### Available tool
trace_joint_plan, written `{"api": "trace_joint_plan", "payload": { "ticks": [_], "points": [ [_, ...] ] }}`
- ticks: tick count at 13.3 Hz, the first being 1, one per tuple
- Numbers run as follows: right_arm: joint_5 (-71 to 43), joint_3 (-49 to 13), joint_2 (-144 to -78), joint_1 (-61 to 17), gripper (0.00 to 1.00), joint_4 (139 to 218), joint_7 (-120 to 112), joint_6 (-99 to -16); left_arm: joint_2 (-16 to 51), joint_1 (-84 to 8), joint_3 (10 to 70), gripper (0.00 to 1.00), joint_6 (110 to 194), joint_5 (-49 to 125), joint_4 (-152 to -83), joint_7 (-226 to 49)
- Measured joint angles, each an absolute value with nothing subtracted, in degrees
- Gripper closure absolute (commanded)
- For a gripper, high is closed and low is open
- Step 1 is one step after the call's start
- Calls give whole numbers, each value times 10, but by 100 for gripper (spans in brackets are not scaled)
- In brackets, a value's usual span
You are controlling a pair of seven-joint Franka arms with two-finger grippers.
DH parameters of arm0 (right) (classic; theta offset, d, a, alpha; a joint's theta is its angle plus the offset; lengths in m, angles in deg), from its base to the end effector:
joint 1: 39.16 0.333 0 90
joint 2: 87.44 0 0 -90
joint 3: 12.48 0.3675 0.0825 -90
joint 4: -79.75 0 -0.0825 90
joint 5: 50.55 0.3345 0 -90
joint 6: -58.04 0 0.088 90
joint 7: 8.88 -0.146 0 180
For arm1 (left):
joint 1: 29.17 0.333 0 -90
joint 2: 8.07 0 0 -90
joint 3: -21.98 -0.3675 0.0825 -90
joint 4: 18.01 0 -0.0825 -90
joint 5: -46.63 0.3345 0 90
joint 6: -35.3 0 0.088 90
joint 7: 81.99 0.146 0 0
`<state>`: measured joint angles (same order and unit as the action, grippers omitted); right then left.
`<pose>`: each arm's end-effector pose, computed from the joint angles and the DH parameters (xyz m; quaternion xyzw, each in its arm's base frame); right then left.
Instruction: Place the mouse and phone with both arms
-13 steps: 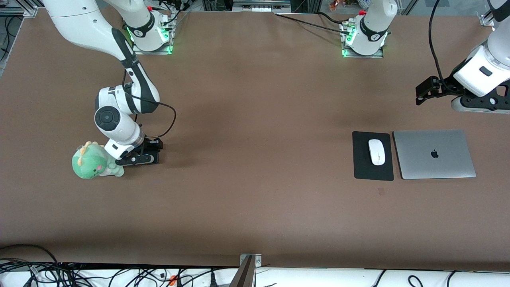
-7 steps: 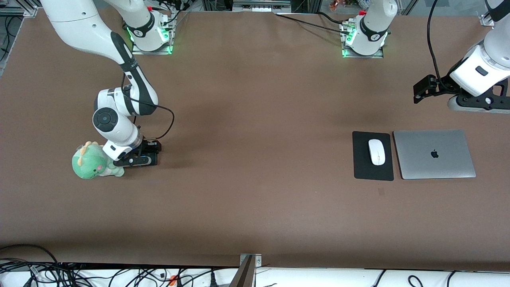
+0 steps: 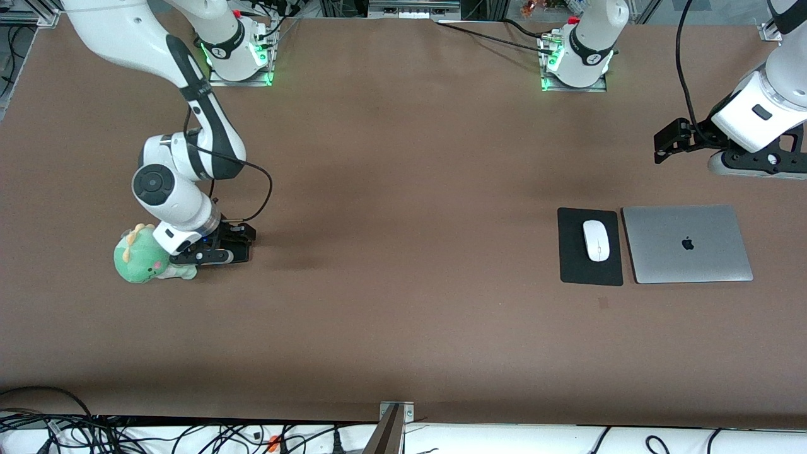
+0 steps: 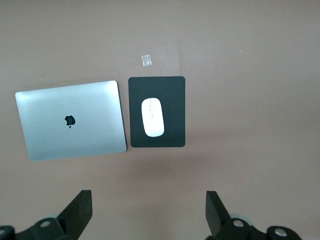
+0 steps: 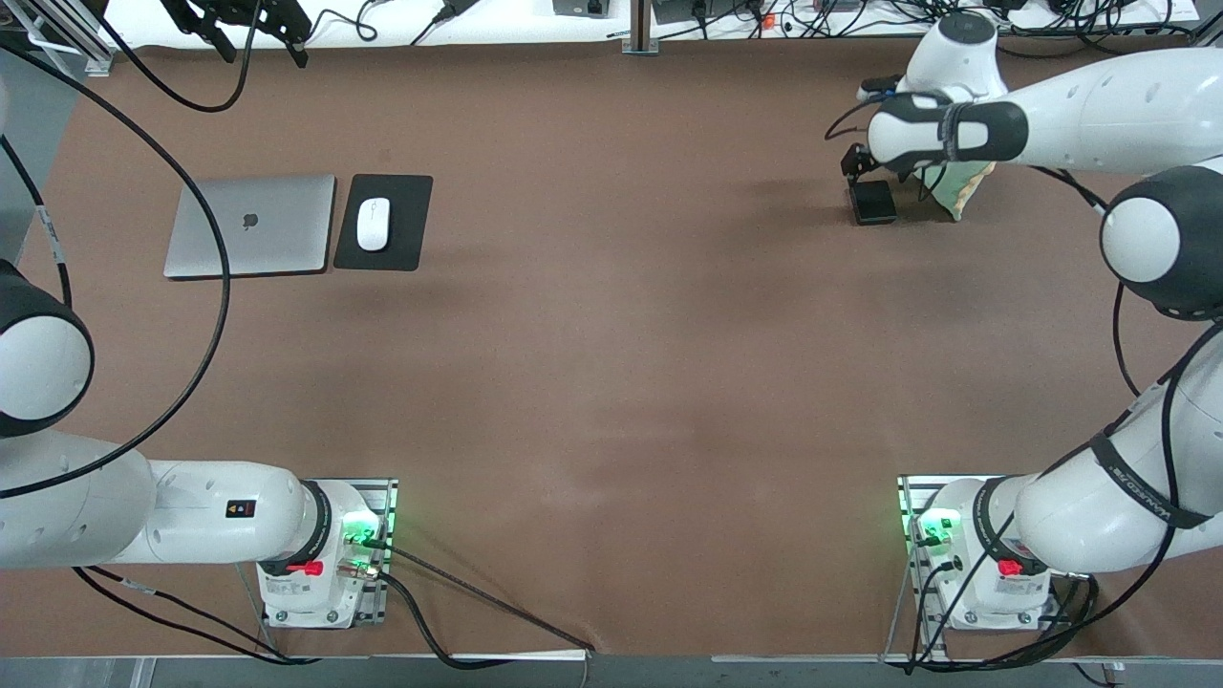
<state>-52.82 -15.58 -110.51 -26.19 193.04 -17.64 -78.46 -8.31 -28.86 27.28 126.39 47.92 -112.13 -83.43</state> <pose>0.5899 0.1033 0.3082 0.9994 0.0262 0.0053 0.0237 0.4994 -0.0405 0.6104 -0.9991 0.0314 0.0237 0.0128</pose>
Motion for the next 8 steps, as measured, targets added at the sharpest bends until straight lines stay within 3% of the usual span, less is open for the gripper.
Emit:
{"api": "trace_joint_plan", "payload": {
  "ticks": [3, 8],
  "points": [
    [-510, -151, -1040, -262, 0, 1871, -186, -638, -83, -289, 273, 0, 1264, 479, -1121, -834],
    [-487, -155, -899, -263, 0, 1854, -186, -482, -83, -289, 273, 0, 1263, 479, -1121, -834]
  ]
}}
